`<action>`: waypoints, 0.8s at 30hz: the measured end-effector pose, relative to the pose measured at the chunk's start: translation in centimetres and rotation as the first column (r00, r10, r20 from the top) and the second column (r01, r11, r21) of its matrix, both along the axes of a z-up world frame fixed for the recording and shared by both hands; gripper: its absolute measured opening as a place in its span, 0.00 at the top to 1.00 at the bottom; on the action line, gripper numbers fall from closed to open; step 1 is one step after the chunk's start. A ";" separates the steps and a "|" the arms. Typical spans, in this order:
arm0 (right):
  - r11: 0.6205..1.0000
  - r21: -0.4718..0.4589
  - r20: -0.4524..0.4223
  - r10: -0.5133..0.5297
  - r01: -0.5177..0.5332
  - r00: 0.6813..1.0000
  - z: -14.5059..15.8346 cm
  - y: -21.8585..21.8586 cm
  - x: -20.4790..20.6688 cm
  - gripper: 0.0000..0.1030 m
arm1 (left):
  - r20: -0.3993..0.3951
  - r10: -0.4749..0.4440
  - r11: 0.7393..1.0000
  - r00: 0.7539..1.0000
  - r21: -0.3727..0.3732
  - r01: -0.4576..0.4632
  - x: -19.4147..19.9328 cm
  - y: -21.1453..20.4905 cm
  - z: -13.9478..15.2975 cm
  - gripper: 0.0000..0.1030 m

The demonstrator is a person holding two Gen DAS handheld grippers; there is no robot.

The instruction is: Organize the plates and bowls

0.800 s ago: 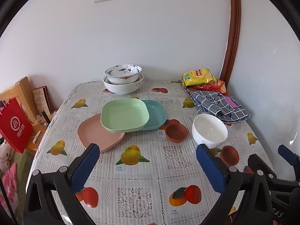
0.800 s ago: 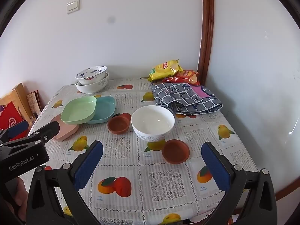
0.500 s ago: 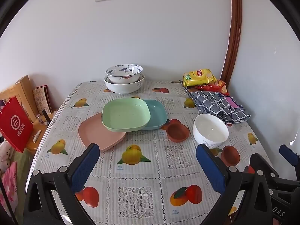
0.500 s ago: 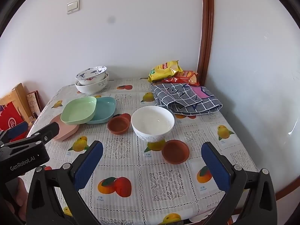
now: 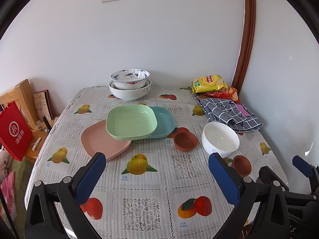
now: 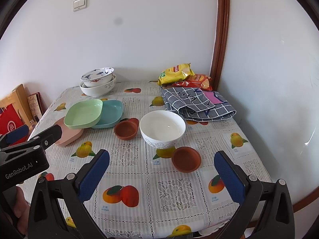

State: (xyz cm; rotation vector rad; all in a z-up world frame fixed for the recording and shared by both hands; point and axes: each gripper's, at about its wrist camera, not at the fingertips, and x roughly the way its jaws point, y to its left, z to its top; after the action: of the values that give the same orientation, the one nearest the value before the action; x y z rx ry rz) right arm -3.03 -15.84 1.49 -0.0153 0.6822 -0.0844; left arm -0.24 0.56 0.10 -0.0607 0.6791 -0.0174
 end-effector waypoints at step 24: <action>0.999 0.030 0.019 -0.019 0.019 1.000 0.5 -0.3 -0.4 0.00 | 0.015 -0.001 1.000 1.000 0.009 0.001 -0.3 -0.3 0.1 0.00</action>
State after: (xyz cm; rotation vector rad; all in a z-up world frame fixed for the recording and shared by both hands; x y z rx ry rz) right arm -3.45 -16.17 1.96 0.0205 0.6647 -0.0924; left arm -0.52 0.29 0.21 -0.0511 0.6645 -0.0156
